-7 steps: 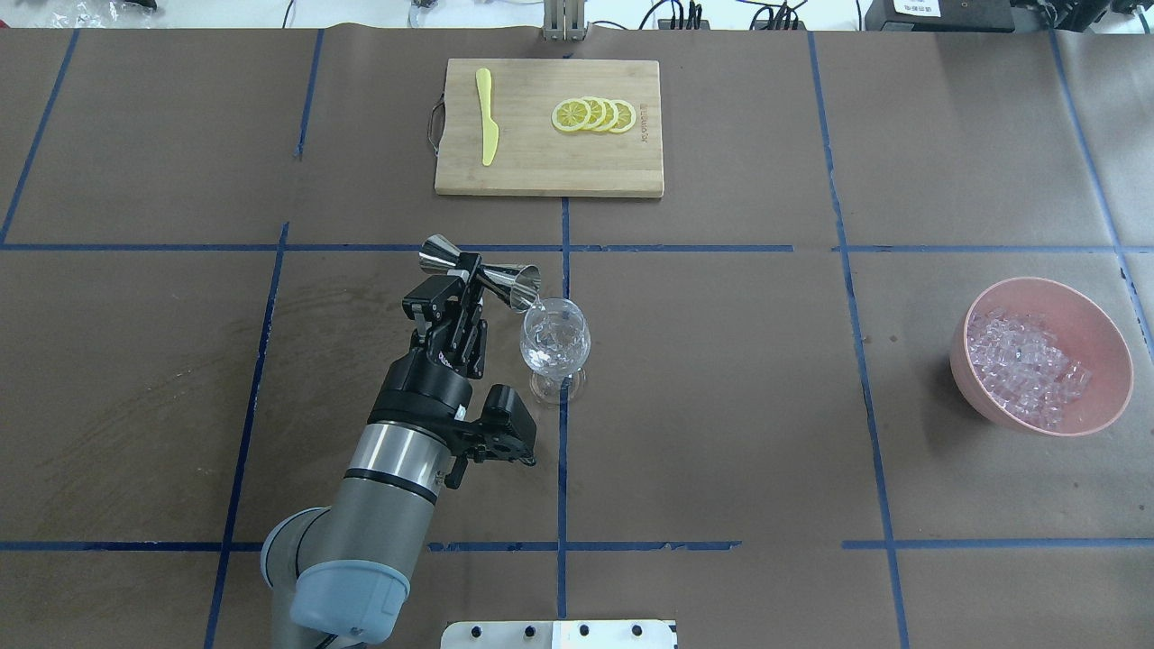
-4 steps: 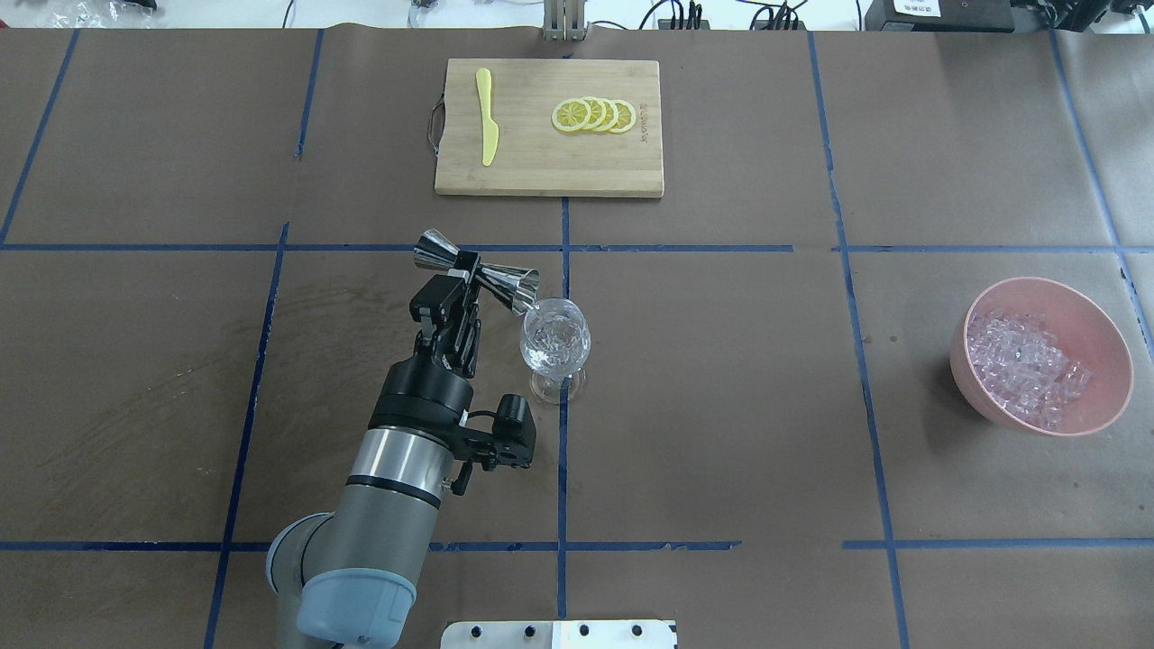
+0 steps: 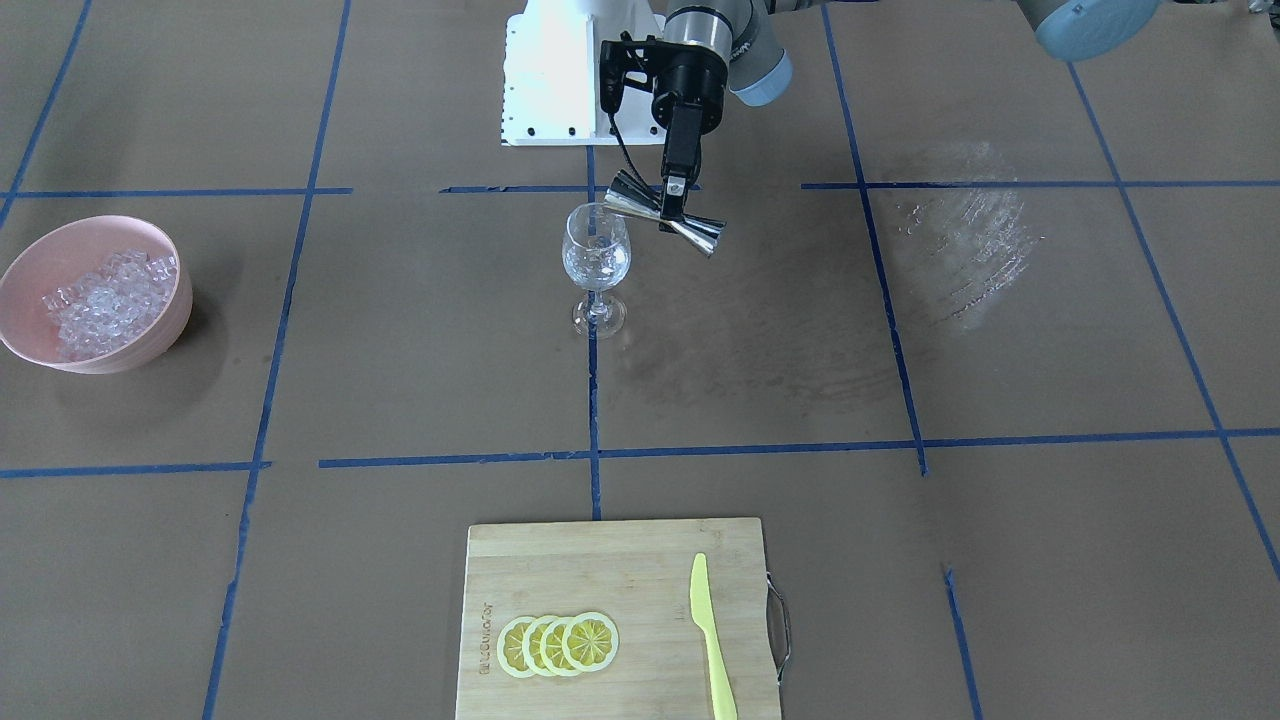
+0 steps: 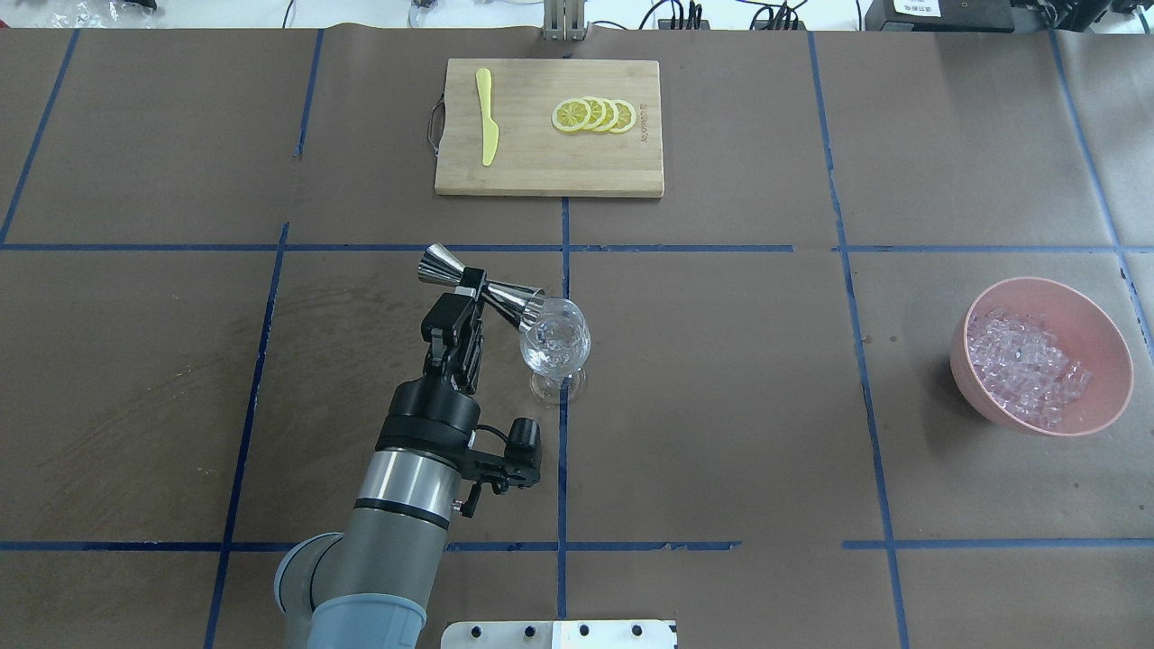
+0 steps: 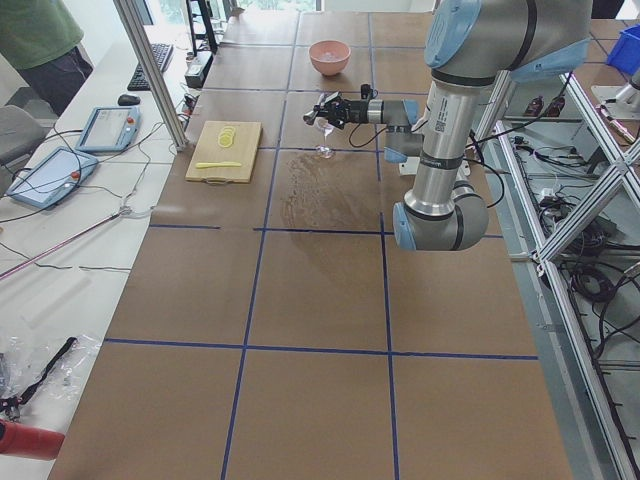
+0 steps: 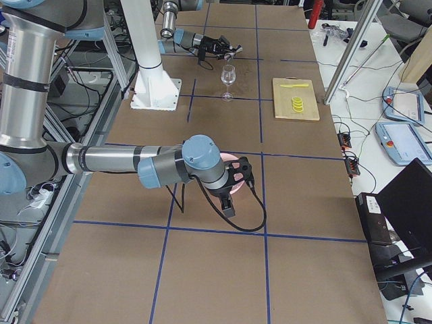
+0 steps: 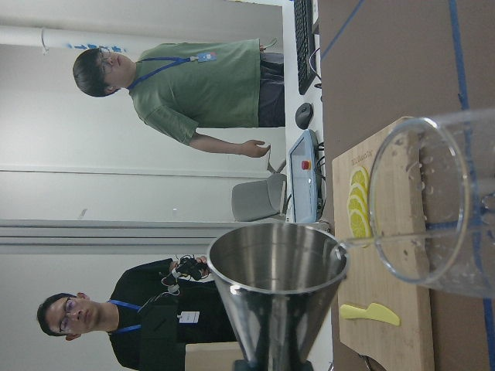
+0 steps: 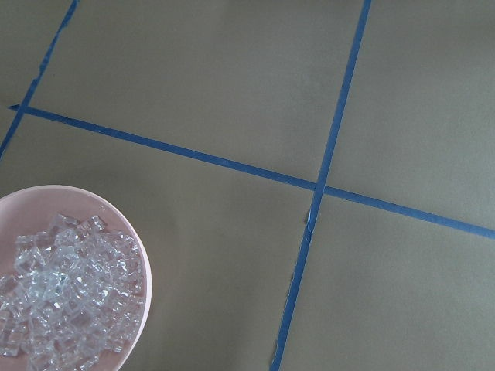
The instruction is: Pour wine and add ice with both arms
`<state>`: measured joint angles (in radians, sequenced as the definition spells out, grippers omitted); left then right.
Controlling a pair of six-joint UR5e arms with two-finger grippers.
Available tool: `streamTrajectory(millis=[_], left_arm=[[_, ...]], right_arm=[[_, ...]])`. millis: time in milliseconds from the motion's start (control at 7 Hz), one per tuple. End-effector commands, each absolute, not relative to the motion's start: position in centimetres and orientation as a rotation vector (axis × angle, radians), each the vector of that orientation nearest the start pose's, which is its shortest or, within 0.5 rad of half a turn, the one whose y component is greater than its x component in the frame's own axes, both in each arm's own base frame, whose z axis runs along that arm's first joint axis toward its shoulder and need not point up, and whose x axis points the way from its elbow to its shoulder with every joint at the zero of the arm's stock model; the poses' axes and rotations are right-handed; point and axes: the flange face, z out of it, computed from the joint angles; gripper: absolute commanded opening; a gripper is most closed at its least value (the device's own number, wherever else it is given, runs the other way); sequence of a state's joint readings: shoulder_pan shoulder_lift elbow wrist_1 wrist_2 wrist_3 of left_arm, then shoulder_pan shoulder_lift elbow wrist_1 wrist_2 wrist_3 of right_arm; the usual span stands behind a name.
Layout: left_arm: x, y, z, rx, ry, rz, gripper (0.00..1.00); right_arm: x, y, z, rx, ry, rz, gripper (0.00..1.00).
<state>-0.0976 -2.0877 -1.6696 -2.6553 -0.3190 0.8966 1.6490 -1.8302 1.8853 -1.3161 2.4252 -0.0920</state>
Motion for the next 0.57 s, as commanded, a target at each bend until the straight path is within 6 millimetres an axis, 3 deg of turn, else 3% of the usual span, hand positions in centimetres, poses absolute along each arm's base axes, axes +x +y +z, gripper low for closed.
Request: streamTrajectory(millis=[0, 429], left_arm=[[52.3, -28.0, 20.2, 1.603, -0.454, 0.761, 0.00], [50.7, -27.5, 20.8, 1.671, -0.335, 0.639, 0.00]], right_arm=[[8.9, -39.1, 58.5, 0.359, -0.820, -0.144, 1.00], [8.9, -39.1, 58.5, 0.359, -0.820, -0.144, 1.00]])
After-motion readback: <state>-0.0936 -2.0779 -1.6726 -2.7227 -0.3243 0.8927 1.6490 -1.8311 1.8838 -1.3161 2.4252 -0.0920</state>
